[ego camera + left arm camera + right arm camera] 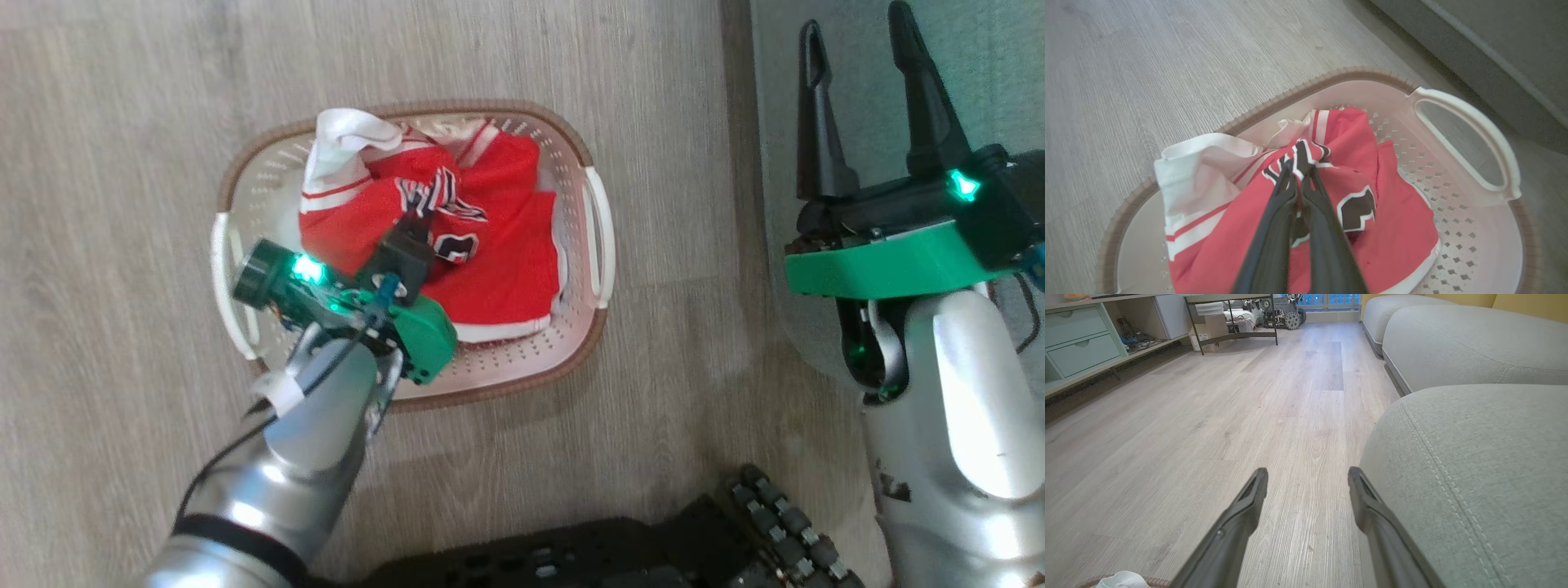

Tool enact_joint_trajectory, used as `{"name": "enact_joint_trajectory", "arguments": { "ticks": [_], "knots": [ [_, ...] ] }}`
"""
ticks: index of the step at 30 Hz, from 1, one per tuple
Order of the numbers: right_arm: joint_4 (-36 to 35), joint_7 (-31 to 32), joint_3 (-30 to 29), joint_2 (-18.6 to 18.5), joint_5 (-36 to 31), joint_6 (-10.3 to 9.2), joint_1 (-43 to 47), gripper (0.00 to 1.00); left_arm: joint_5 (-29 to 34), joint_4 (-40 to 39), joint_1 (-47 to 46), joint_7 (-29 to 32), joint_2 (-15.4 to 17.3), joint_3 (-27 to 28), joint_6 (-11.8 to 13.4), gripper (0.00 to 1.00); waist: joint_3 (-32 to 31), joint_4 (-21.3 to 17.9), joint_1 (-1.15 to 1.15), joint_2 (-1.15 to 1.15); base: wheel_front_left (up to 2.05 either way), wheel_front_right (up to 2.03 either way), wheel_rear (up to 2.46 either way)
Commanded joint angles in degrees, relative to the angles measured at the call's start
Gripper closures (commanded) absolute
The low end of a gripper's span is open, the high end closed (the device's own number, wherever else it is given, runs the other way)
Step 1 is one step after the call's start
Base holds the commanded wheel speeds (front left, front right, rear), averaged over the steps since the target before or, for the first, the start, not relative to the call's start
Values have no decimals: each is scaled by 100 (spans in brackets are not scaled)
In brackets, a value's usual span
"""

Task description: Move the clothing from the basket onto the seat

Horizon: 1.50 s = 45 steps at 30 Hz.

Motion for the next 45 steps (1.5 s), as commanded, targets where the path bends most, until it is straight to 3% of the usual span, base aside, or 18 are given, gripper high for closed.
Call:
{"name": "enact_joint_trajectory", "arguments": {
  "ticks": [1, 9, 20, 34, 45],
  "knots": [
    [-119, -36, 56, -17, 58, -2, 112, 0, -51, -290, 276, -56, 20, 46, -23, 100, -205, 77, 0, 0, 0, 0, 0],
    [117, -36, 15, -17, 68, -2, 270, 0, -346, -1028, 645, -56, 26, 170, -97, 100, -899, 186, 0, 0, 0, 0, 0],
    [463, -36, -155, -17, -75, -2, 980, 0, -655, -1937, 1310, -56, 100, 385, -205, 100, -2489, 380, 0, 0, 0, 0, 0],
    [720, -36, -50, -17, -177, -2, 2167, 0, -854, -2233, 1482, -6, 222, 466, -311, 100, -4352, 508, 0, 0, 0, 0, 0],
    [627, -36, 564, -17, -113, -2, 2507, 0, -927, -2675, 1173, 429, 311, 414, -390, 100, -4802, 495, 0, 0, 0, 0, 0]
  ]
}}
